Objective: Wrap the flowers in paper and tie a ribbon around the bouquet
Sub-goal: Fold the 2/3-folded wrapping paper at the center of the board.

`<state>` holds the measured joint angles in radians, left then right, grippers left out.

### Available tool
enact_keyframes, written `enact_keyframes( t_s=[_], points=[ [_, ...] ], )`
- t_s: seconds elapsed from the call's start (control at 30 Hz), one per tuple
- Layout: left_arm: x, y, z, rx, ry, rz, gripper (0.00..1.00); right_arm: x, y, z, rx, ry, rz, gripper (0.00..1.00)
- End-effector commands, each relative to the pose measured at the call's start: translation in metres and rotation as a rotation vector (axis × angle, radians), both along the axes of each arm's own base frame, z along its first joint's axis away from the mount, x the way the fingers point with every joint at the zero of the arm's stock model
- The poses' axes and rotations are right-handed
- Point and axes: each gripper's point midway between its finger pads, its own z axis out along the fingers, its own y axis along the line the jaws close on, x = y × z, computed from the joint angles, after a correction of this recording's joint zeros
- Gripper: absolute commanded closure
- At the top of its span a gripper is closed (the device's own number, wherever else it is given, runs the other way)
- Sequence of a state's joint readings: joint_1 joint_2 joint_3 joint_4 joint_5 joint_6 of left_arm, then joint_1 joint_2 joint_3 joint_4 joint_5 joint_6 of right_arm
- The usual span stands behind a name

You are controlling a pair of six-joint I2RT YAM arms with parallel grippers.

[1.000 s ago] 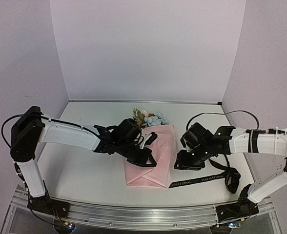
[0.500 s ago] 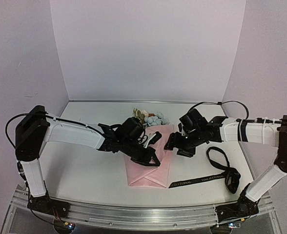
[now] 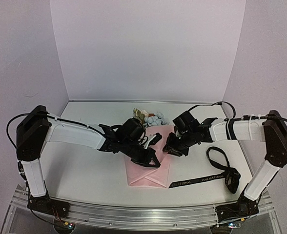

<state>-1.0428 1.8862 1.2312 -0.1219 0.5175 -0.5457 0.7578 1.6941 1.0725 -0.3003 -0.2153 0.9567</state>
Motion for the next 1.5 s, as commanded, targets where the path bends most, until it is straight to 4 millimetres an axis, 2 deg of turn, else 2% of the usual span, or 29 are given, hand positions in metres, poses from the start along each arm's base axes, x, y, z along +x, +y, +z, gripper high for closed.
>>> enact_keyframes(
  t_s=[0.0,0.07,0.17,0.23,0.3,0.37,0.53,0.63,0.8,1.1,1.47],
  points=[
    [0.0,-0.009,0.021,-0.059,-0.041,-0.028,0.99,0.019,0.006,0.013,0.031,-0.048,-0.023,0.97],
    [0.0,-0.005,0.024,-0.057,-0.05,-0.023,0.88,0.022,0.006,0.014,0.029,-0.057,-0.012,1.0],
    [-0.001,0.004,0.04,-0.075,-0.08,-0.004,0.68,0.025,0.008,0.016,0.023,-0.074,0.019,1.0],
    [-0.001,0.013,0.05,-0.078,-0.1,0.016,0.61,0.026,0.008,0.014,0.012,-0.078,0.039,1.0],
    [-0.003,0.024,0.053,-0.072,-0.109,0.036,0.6,0.026,0.005,0.01,-0.004,-0.079,0.051,1.0],
    [-0.007,0.037,0.047,-0.051,-0.104,0.053,0.62,0.027,0.004,0.007,-0.015,-0.079,0.062,1.0],
    [-0.024,0.068,0.006,0.039,-0.038,0.064,0.79,0.031,0.006,0.002,-0.037,-0.074,0.087,1.0],
    [-0.03,0.078,-0.013,0.071,-0.01,0.065,0.85,0.031,0.004,0.0,-0.053,-0.076,0.096,1.0],
    [-0.033,0.078,-0.034,0.092,0.022,0.055,0.92,0.029,-0.006,-0.004,-0.097,-0.092,0.102,1.0],
    [-0.039,0.079,-0.063,0.121,0.079,0.052,0.94,0.021,-0.022,-0.009,-0.149,-0.106,0.117,1.0],
    [-0.044,0.082,-0.089,0.138,0.121,0.056,0.97,0.022,-0.02,-0.005,-0.15,-0.101,0.134,1.0]
  ],
)
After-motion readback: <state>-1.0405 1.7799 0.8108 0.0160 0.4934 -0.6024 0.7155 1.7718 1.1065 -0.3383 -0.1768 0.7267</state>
